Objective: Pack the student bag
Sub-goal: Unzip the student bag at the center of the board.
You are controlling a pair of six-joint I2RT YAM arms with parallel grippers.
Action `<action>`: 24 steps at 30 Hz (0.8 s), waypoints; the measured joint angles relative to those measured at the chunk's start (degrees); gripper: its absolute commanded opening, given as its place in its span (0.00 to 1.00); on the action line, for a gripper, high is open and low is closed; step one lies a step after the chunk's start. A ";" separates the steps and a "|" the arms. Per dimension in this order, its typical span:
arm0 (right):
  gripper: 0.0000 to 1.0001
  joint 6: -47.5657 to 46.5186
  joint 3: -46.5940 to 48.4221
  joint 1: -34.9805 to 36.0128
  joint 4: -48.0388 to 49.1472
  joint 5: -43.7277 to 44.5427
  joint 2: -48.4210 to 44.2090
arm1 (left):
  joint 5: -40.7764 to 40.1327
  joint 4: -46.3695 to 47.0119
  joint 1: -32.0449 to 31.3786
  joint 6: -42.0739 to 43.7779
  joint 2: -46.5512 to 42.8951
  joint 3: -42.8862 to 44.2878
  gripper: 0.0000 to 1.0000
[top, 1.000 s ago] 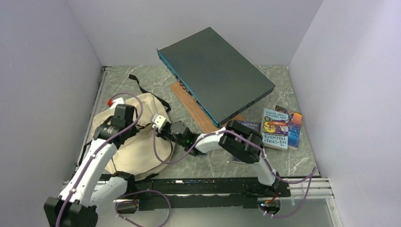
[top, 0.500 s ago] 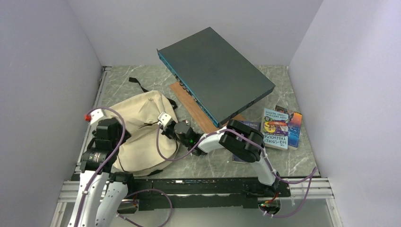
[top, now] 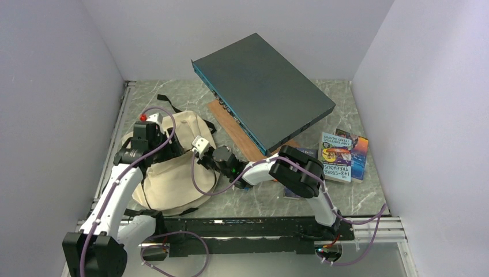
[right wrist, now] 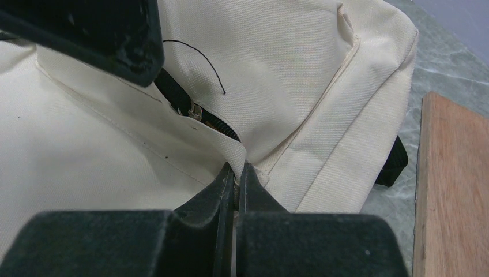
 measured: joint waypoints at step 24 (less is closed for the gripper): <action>0.00 2.89 0.00 0.72 0.15 4.72 0.00 | -12.68 -3.06 -0.35 -5.11 8.09 2.78 0.00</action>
